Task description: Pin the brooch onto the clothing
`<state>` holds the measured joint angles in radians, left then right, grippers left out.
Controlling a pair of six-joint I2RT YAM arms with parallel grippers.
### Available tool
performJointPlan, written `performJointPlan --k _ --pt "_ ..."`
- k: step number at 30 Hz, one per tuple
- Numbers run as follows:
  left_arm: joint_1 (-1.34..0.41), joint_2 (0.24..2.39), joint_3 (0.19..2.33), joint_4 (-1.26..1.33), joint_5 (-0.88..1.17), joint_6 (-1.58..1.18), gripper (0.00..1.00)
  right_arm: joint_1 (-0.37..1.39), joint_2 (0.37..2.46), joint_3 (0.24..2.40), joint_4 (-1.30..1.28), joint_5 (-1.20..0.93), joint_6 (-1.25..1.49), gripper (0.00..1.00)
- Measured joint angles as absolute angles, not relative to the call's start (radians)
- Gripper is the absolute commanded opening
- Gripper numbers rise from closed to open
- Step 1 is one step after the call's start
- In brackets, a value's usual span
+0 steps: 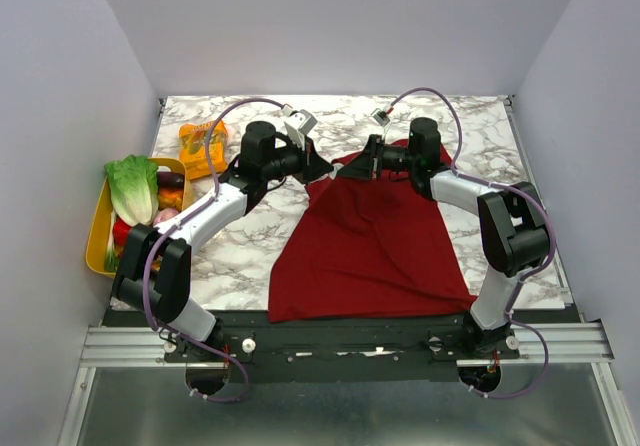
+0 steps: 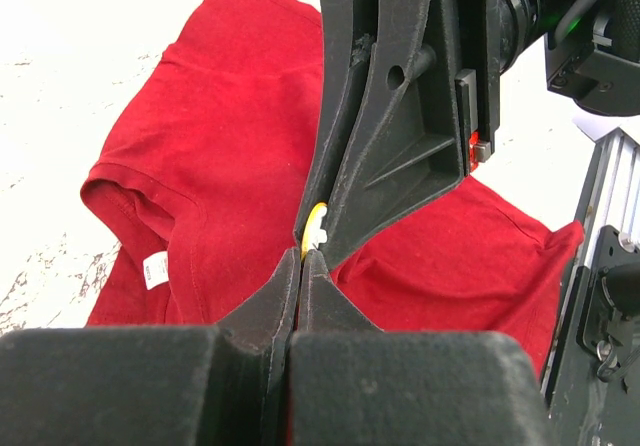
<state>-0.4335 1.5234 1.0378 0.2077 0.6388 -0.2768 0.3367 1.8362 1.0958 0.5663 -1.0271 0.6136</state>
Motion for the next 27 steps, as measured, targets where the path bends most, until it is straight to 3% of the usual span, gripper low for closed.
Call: performJointPlan --k 6,27 --pt "-0.434 1.515 1.028 0.212 0.638 -0.278 0.00 0.337 1.826 1.094 0.546 -0.994 0.609 0.31" --pt "-0.465 1.487 1.015 0.192 0.724 -0.311 0.00 0.302 1.821 1.094 0.553 -0.826 0.602 0.38"
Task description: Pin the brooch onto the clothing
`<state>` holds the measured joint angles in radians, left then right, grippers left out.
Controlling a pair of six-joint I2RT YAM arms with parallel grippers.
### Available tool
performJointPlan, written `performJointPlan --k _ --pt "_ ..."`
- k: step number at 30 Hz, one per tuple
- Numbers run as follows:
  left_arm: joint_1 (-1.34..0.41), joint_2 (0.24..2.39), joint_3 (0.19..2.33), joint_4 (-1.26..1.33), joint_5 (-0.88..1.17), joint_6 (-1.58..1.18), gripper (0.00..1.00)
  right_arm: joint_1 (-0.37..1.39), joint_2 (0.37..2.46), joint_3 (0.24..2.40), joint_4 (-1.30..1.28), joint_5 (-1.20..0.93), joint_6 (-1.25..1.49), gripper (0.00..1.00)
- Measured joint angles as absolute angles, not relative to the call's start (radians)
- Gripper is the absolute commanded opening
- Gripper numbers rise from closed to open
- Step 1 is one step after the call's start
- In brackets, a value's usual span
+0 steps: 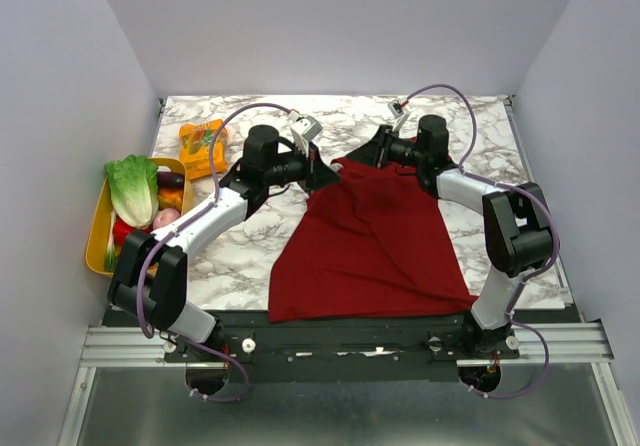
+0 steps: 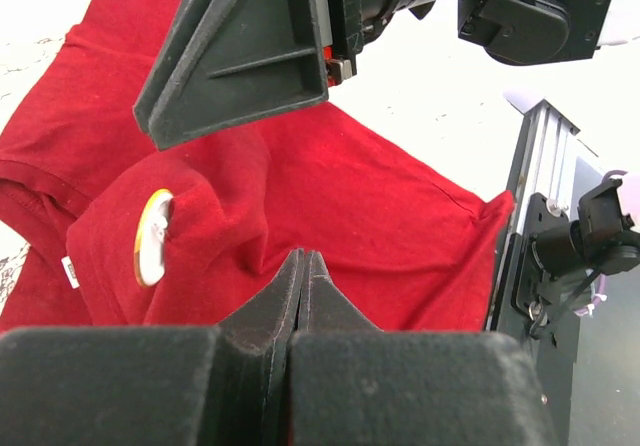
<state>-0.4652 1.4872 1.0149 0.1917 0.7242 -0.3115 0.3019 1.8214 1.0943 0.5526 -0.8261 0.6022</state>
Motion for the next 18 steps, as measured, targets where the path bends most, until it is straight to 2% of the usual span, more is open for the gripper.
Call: performJointPlan --k 5,9,12,13,16,18 --pt "-0.464 1.487 1.015 0.188 0.724 -0.311 0.00 0.302 1.821 1.094 0.553 -0.824 0.601 0.42" --pt "-0.459 1.486 1.015 0.182 0.714 -0.311 0.00 0.302 1.821 1.094 0.552 -0.823 0.597 0.57" --pt "-0.452 1.474 1.013 0.177 0.685 -0.311 0.13 0.302 1.820 1.094 0.550 -0.813 0.590 0.69" --pt "-0.450 1.468 1.010 0.177 0.677 -0.313 0.23 0.302 1.816 1.092 0.548 -0.807 0.585 0.72" --pt "-0.440 1.432 0.979 0.180 0.634 -0.324 0.46 0.302 1.787 1.075 0.529 -0.790 0.569 0.83" --pt "-0.434 1.410 0.952 0.184 0.600 -0.333 0.54 0.302 1.756 1.060 0.519 -0.770 0.558 0.89"
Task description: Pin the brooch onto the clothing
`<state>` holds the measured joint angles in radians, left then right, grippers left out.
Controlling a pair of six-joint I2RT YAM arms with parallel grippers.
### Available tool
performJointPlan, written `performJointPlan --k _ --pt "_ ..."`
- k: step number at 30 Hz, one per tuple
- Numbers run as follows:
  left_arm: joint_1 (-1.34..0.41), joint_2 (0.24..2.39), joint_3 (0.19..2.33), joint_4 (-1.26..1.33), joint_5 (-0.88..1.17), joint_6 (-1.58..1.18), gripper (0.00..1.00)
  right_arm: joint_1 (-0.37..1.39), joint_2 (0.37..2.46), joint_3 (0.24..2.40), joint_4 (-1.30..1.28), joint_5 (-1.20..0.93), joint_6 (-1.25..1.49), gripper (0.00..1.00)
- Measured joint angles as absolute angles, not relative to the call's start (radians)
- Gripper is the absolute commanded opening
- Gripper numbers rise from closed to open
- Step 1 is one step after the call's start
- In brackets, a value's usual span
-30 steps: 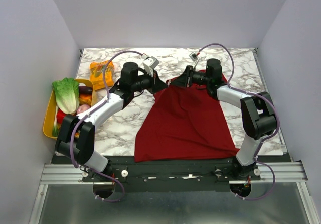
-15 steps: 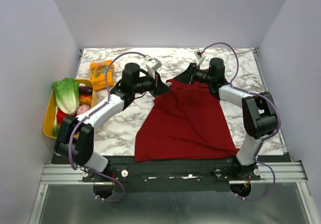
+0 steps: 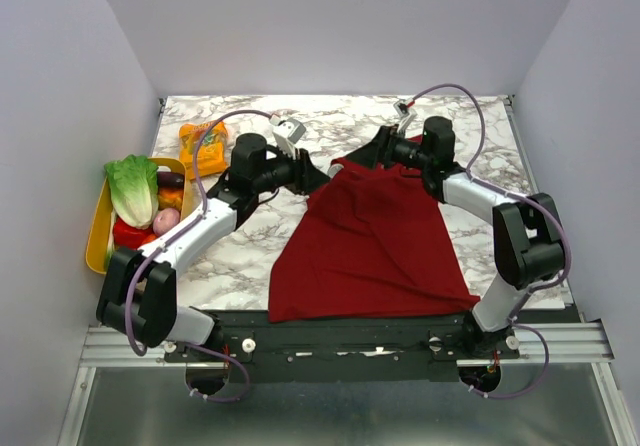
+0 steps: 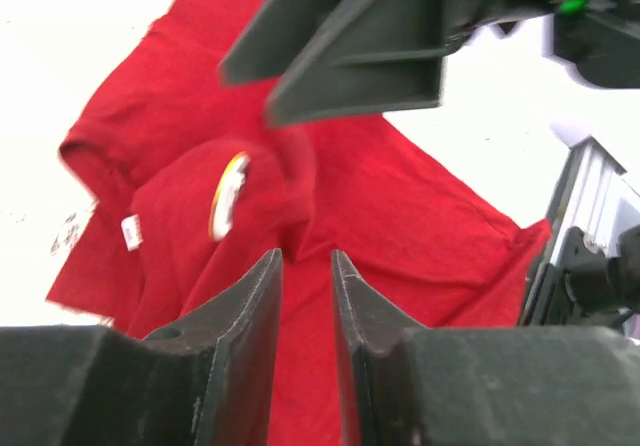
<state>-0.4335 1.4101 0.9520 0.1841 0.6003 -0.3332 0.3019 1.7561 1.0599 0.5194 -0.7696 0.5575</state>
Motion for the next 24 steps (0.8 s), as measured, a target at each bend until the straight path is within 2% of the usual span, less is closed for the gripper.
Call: performJointPlan --k 2,7,15,24 --pt "-0.429 1.380 0.910 0.184 0.569 -0.344 0.64 0.302 1.711 1.037 0.502 -0.749 0.546 0.93" --pt "-0.425 1.314 0.789 0.152 0.467 -0.386 0.76 0.302 1.588 0.970 0.443 -0.695 0.521 0.97" --pt "-0.430 1.232 0.619 0.023 0.335 -0.478 0.75 0.302 1.366 0.823 0.230 -0.559 0.495 0.98" --pt "-0.560 1.211 0.600 -0.178 0.095 -0.559 0.71 0.303 1.218 0.715 -0.149 -0.306 0.496 0.99"
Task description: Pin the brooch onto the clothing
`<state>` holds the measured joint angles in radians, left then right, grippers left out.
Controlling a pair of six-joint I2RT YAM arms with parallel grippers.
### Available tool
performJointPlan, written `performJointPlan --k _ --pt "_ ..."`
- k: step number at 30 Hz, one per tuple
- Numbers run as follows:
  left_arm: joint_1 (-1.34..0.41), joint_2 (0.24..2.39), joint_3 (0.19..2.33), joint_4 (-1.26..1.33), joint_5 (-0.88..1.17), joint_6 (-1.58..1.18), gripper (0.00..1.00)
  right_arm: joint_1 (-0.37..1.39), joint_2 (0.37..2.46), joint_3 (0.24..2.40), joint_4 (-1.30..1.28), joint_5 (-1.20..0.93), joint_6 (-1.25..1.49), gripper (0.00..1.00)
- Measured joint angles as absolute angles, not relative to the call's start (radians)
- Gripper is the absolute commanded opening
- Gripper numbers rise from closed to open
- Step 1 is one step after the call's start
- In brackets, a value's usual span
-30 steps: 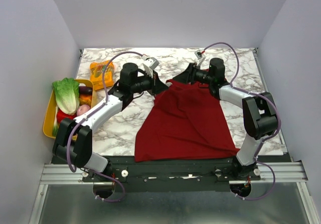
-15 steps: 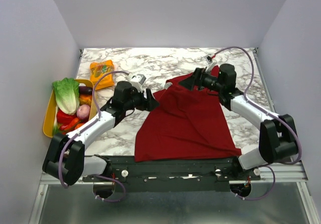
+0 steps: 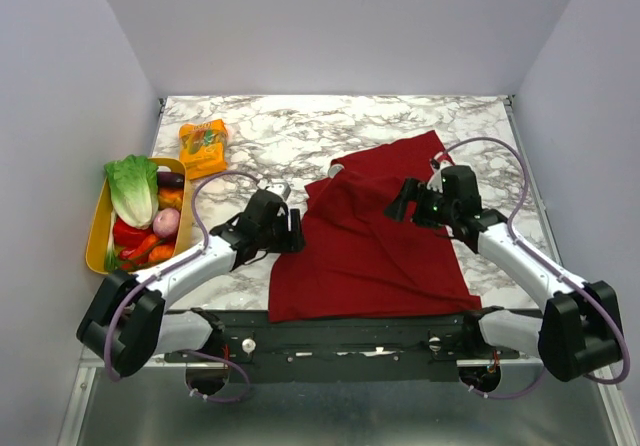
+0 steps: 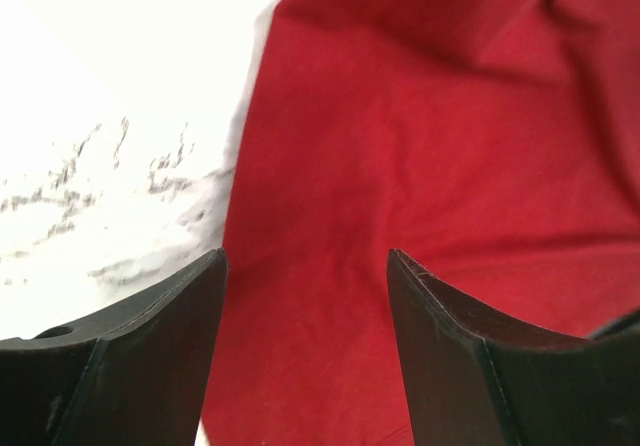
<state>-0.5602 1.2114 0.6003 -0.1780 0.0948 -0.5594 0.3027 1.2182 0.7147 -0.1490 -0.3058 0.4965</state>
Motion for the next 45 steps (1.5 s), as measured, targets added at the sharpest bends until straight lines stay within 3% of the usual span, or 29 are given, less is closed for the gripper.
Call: performJointPlan --k 6,10,13,21,29,30,31,34,37,45 --pt "-0.612 1.325 0.625 -0.211 -0.030 -0.568 0.55 0.303 1.110 0.649 -0.300 -0.192 0.521 1.00" --pt "-0.626 1.483 0.723 -0.192 -0.116 -0.558 0.18 0.303 1.073 0.644 -0.351 -0.131 0.535 1.00" --pt "-0.631 1.600 0.816 -0.163 -0.153 -0.540 0.00 0.303 1.053 0.644 -0.373 -0.097 0.542 1.00" --pt "-0.620 1.720 0.963 -0.199 -0.179 -0.505 0.00 0.303 1.046 0.644 -0.407 -0.057 0.542 1.00" --pt "-0.463 1.794 1.070 -0.237 -0.163 -0.474 0.00 0.303 1.064 0.644 -0.408 -0.041 0.541 1.00" --pt "-0.445 1.795 1.073 -0.239 -0.162 -0.471 0.01 0.303 1.067 0.644 -0.408 -0.040 0.540 1.00" --pt "-0.425 1.794 1.073 -0.240 -0.159 -0.464 0.25 0.303 1.072 0.644 -0.408 -0.039 0.538 1.00" --pt "-0.389 1.785 1.069 -0.243 -0.142 -0.444 0.63 0.303 1.085 0.644 -0.414 -0.038 0.530 1.00" --pt "-0.394 1.729 1.043 -0.257 -0.119 -0.430 0.74 0.303 1.090 0.644 -0.430 -0.039 0.521 1.00" --pt "-0.360 1.510 0.983 -0.388 -0.143 -0.481 0.76 0.343 1.115 0.644 -0.527 -0.068 0.523 1.00"
